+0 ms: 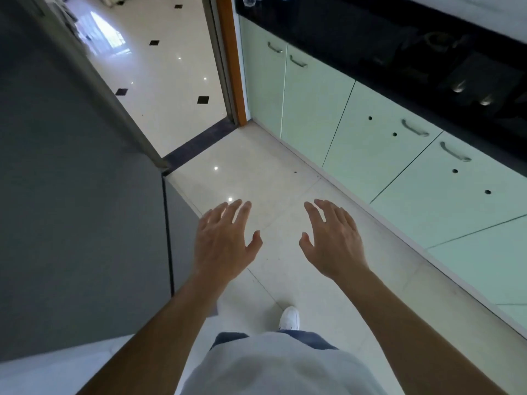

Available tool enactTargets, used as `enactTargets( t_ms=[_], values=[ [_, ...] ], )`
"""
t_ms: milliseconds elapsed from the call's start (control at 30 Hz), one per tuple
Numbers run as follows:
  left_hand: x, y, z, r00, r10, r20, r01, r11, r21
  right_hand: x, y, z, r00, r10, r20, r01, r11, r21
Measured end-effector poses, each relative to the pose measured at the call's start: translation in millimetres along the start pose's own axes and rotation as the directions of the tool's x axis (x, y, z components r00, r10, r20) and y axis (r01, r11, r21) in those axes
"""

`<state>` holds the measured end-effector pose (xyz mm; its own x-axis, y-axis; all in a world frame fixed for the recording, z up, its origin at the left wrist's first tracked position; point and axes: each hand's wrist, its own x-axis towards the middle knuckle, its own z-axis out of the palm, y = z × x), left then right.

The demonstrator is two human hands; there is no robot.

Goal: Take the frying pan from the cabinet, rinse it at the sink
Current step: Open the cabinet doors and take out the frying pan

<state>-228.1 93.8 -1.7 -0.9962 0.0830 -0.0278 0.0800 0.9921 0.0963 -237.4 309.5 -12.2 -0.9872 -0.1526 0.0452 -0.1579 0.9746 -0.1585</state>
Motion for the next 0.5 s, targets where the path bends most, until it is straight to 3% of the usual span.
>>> enactTargets(
  t_ms=[500],
  values=[
    [122.7, 8.6, 11.8, 0.996, -0.055, 0.069, 0.057, 0.998, -0.029, 127.7, 51.4, 22.9, 0.995, 0.017, 0.098, -0.023, 0.998, 0.061]
  ],
)
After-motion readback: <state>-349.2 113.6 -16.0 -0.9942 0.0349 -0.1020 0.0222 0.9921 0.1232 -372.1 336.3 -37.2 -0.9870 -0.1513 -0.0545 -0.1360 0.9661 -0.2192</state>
